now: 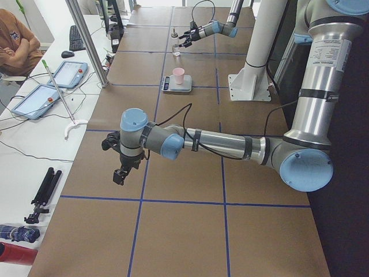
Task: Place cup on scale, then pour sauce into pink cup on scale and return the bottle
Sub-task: 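Move the right gripper up to the glass bottle's base, then close the right gripper on the bottle and lift it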
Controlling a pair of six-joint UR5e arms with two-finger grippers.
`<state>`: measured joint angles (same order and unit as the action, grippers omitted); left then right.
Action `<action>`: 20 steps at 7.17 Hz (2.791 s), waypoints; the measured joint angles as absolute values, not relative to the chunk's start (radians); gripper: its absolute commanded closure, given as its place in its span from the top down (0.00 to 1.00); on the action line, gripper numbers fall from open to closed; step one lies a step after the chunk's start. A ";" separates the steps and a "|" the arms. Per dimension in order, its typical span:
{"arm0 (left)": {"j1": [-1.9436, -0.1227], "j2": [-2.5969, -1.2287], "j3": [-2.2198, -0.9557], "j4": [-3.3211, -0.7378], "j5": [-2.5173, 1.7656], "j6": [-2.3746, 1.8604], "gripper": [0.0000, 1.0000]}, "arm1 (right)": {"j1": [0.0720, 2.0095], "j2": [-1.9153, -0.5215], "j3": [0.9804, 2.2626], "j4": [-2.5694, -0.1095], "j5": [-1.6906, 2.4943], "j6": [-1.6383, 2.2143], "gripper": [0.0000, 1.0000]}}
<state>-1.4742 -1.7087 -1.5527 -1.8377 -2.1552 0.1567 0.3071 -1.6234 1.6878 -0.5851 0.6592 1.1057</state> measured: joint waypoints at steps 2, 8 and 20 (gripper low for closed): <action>-1.474 -1.708 -1.552 -1.838 -2.155 0.157 1.00 | 0.317 -1.611 1.646 -0.529 0.665 1.080 1.00; -1.474 -1.709 -1.547 -1.838 -2.154 0.158 1.00 | 0.332 -1.557 1.625 -0.520 0.666 1.056 1.00; -1.476 -1.705 -1.552 -1.838 -2.154 0.157 1.00 | 0.384 -1.494 1.559 -0.515 0.714 1.051 0.64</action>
